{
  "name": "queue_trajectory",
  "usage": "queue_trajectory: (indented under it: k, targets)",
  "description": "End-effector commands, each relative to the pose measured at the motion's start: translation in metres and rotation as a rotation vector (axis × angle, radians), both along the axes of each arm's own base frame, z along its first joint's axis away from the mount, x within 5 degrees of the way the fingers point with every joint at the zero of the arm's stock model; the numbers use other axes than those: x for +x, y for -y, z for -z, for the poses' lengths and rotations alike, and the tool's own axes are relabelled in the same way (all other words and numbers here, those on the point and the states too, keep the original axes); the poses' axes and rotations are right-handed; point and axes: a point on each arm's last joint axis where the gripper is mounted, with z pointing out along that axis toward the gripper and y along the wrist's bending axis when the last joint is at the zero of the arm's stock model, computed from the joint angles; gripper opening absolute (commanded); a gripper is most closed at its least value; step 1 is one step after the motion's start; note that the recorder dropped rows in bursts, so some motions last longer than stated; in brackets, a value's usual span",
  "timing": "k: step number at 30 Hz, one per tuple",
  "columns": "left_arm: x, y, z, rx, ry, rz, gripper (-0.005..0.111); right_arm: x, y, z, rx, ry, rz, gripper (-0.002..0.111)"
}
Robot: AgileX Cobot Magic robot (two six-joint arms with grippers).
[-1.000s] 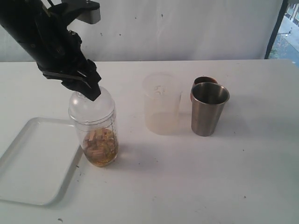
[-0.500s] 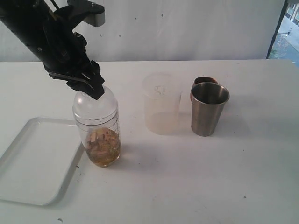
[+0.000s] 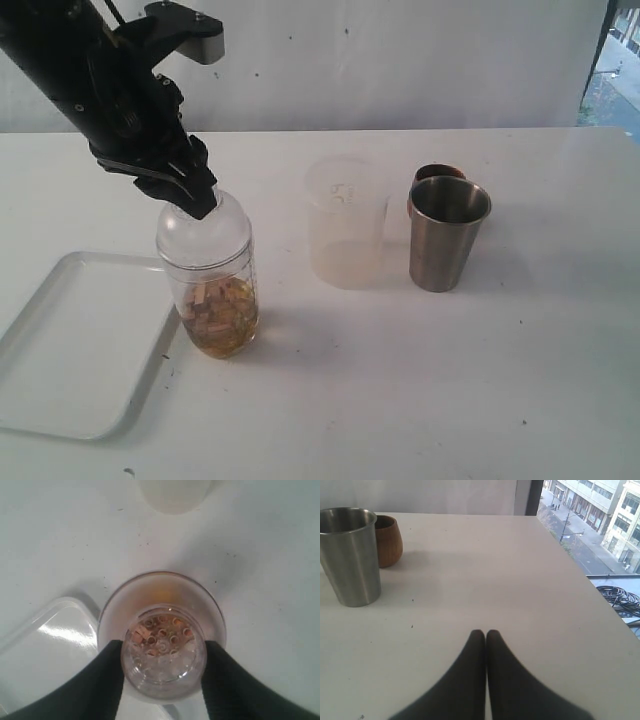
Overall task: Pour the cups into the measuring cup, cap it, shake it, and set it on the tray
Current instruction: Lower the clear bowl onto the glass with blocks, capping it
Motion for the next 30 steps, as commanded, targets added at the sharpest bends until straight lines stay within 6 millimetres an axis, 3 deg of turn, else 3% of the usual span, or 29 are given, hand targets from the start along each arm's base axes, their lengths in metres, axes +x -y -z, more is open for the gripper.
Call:
queue_trajectory:
  k: [1, 2, 4, 6, 10, 14, 16, 21, 30]
  targets:
    - [-0.002, 0.002, -0.001, -0.012, 0.003, 0.004, 0.009, 0.000, 0.000, 0.001, 0.001, 0.005, 0.009, 0.000]
    - [-0.001, 0.002, -0.001, -0.014, 0.007, 0.004, 0.015, 0.000, 0.000, 0.001, 0.001, 0.005, 0.009, 0.000]
    - [0.000, 0.003, -0.002, -0.019, 0.019, 0.003, 0.040, 0.000, 0.000, 0.001, 0.001, 0.005, 0.009, 0.000]
    - [0.000, 0.003, -0.002, -0.019, 0.019, 0.003, 0.052, 0.000, 0.000, 0.001, 0.001, 0.005, 0.009, 0.000]
    - [-0.001, 0.002, -0.004, -0.024, 0.034, 0.003, 0.056, 0.000, 0.000, 0.001, 0.001, 0.005, 0.009, 0.000]
    - [-0.008, -0.002, -0.020, -0.049, 0.098, 0.020, 0.056, 0.000, 0.000, 0.001, 0.001, 0.005, 0.009, 0.000]
    - [-0.013, -0.005, -0.029, -0.057, 0.116, 0.025, 0.052, 0.000, 0.000, 0.001, 0.001, 0.005, 0.009, 0.000]
    - [-0.021, -0.009, -0.035, -0.061, 0.132, 0.052, 0.002, 0.000, 0.000, 0.001, 0.001, 0.005, 0.009, 0.000]
    - [-0.018, -0.005, 0.002, -0.068, 0.172, 0.120, 0.000, 0.000, 0.000, 0.001, 0.001, 0.005, 0.009, 0.000]
